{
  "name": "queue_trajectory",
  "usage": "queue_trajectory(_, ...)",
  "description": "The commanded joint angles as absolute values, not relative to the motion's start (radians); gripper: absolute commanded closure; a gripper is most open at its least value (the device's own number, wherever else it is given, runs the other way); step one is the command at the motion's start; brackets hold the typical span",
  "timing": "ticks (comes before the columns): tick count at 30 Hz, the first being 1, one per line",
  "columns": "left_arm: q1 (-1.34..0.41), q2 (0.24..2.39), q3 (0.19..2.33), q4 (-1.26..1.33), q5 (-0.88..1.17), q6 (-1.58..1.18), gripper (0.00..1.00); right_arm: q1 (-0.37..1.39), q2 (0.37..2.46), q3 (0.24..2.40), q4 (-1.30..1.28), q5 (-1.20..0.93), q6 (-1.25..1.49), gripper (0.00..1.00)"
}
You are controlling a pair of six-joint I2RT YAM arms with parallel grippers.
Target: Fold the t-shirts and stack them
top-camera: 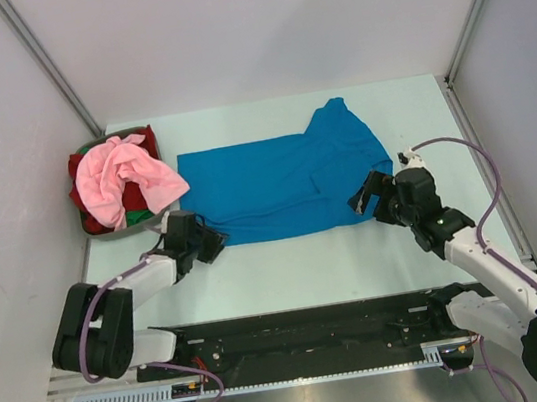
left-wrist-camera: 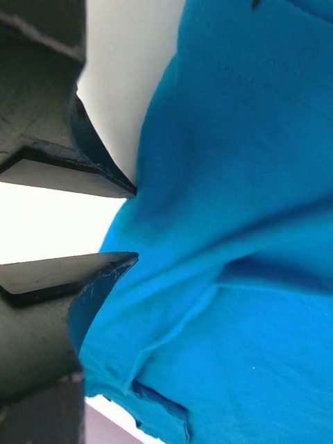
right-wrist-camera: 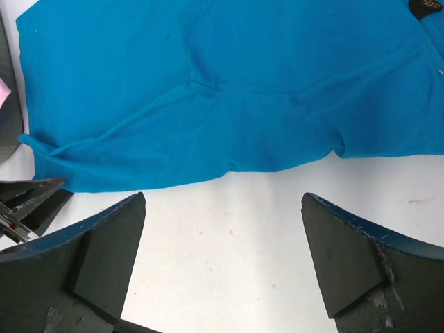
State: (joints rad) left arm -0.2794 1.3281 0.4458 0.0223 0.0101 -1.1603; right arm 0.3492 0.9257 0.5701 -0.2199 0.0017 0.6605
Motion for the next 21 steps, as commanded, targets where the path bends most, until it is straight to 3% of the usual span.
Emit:
queue_trajectory(1, -0.284, 1.388, 0.452, -0.132, -0.061, -1.184, 0.53, 0.361, 0.890, 0.561, -0.222, 0.041, 0.650, 0.00)
queue_trajectory(5, -0.284, 1.420, 0.491, -0.182, -0.066, -1.189, 0.53, 0.360, 0.881, 0.555, -0.216, 0.034, 0.652, 0.00)
queue_trajectory(8, -0.284, 1.430, 0.500, -0.187, -0.063, -1.193, 0.81, 0.364, 0.890, 0.551, -0.213, 0.022, 0.661, 0.00)
queue_trajectory(9, -0.284, 1.433, 0.502, -0.187, -0.061, -1.198, 0.99, 0.364, 0.893, 0.551, -0.215, 0.023, 0.666, 0.00)
queue_trajectory(16, -0.284, 1.413, 0.502, -0.202, -0.069, -1.192, 1.00, 0.336, 0.930, 0.534, -0.268, 0.069, 0.751, 0.00)
queue_trajectory(21, -0.284, 1.341, 0.495, -0.242, -0.080, -1.177, 1.00, 0.281, 0.948, 0.453, -0.242, 0.034, 0.845, 0.06)
